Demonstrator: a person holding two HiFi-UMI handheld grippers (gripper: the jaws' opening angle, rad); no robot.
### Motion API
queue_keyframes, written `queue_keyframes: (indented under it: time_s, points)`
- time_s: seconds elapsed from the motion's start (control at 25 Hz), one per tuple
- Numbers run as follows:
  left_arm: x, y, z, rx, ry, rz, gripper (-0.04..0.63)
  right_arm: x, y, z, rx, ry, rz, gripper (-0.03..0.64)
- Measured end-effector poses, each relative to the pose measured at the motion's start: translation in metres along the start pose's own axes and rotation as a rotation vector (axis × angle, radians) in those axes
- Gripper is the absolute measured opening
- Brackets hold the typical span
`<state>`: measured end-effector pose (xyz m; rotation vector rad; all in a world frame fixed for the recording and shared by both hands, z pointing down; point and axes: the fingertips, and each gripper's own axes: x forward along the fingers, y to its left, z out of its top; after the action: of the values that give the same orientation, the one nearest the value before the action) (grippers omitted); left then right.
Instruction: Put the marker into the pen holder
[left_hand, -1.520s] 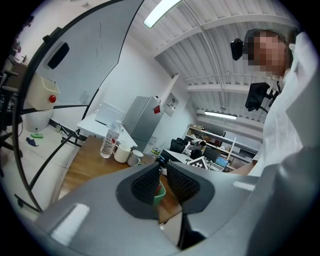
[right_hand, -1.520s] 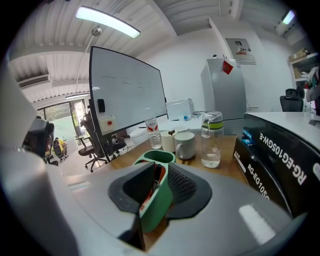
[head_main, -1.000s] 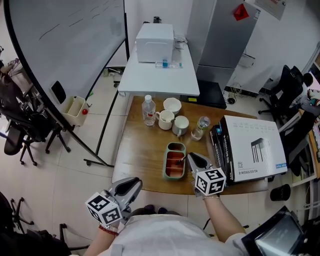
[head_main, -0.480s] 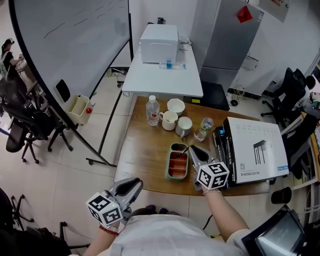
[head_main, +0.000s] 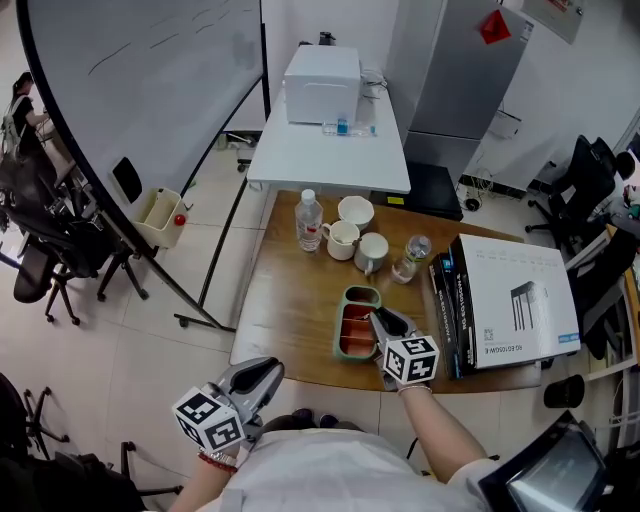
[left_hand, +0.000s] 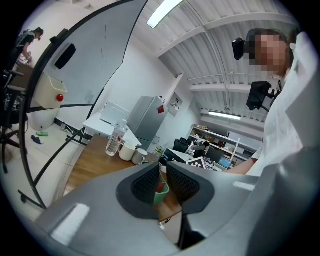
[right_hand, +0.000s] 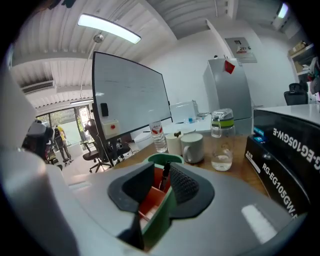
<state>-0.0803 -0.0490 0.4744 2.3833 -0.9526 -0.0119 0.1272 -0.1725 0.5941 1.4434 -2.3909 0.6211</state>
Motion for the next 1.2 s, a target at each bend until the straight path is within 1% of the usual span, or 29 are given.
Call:
queue_keyframes:
  time_s: [0.04,0.08,0.2,0.28,0.4,0.52,0.64,0.76,0.84,1.0,1.2]
  points:
    - [0.002,-0.001,0.000,0.000,0.001,-0.004,0.049,0.000,0.000,-0.004,-0.002,0.018,0.004,0.098]
    - [0.004,-0.002,0.001,0.002,0.002,-0.010,0.049,-0.001,-0.002,-0.007,-0.003,0.028,0.002,0.124]
    - [0.011,-0.005,0.003,0.008,0.005,-0.026,0.049,-0.008,-0.007,-0.010,0.005,0.030,-0.014,0.168]
    - [0.014,-0.006,0.003,0.009,0.008,-0.034,0.049,-0.013,-0.012,-0.013,0.017,0.030,-0.020,0.187]
    - [0.015,-0.004,0.001,0.006,0.014,-0.038,0.049,-0.018,-0.016,-0.013,0.049,0.023,-0.014,0.190]
    - [0.017,-0.002,0.000,0.006,0.013,-0.040,0.049,-0.016,-0.013,-0.002,0.064,-0.006,0.000,0.183]
    - [0.018,-0.002,0.001,0.009,0.010,-0.042,0.049,-0.009,-0.017,0.002,0.093,-0.012,-0.002,0.155]
    - [0.015,-0.001,0.003,0.009,0.010,-0.028,0.049,-0.004,-0.019,0.001,0.156,-0.013,0.023,0.089]
    - [0.012,0.001,0.004,0.007,0.006,-0.018,0.049,-0.004,-0.018,0.001,0.159,-0.006,0.033,0.026]
    - [0.010,0.004,0.003,0.003,-0.003,-0.015,0.049,-0.005,-0.014,0.000,0.136,0.026,0.042,0.026]
    - [0.012,0.003,0.005,0.002,-0.009,-0.020,0.049,-0.017,0.001,0.037,0.070,-0.044,0.063,0.023]
